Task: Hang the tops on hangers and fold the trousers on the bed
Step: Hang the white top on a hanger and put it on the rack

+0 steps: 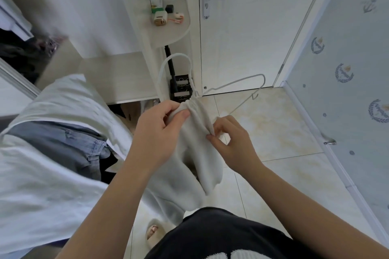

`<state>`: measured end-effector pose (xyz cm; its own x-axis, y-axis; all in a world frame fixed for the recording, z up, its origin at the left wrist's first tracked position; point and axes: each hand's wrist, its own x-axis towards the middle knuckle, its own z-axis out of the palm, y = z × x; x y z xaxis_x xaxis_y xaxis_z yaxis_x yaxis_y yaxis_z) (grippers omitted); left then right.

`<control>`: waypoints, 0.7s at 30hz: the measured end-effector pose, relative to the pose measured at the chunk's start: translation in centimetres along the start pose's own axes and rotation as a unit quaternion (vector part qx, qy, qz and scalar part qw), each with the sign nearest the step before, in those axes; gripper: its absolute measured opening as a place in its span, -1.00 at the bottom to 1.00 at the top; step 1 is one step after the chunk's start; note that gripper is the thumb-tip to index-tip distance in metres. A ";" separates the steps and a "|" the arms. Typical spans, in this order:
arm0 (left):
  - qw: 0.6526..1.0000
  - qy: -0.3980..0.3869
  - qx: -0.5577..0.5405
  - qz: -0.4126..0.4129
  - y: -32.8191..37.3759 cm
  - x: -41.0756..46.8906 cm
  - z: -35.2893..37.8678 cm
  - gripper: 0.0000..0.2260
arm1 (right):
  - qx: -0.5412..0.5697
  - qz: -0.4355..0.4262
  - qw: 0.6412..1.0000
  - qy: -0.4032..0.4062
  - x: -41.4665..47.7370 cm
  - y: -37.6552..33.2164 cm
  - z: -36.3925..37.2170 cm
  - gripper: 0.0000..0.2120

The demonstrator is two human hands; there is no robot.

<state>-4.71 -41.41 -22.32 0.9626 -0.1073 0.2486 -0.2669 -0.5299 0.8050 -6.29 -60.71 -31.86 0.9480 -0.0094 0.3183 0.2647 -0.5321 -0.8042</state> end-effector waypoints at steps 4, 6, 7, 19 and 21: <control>1.000 0.027 0.005 -0.014 -0.9 -0.2 0.2 -0.79 | 0.058 0.038 0.993 -0.093 -0.9 0.1 1.0 -0.76; 1.000 0.014 -0.008 -0.015 -1.0 -0.6 0.4 -0.80 | 0.040 0.043 0.995 -0.080 -1.2 0.5 1.9 -0.61; 1.000 0.008 -0.012 -0.013 -0.9 -0.7 0.6 -0.81 | 0.019 0.037 0.997 -0.060 -1.1 0.8 2.1 -0.55; 0.999 0.010 -0.041 -0.024 -1.9 -1.3 1.1 -0.77 | 0.128 0.123 0.979 -0.098 -0.1 -0.4 2.4 -0.81; 0.998 0.017 -0.048 -0.027 -1.9 -1.4 1.1 -0.77 | 0.123 0.135 0.973 -0.144 -0.4 0.1 2.6 -0.88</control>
<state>-5.53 -41.12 -24.80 0.9740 -0.0525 0.2204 -0.2201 -0.4503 0.8653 -6.17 -58.55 -33.39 0.9897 0.1358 -0.0459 0.0006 -0.3241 -0.9460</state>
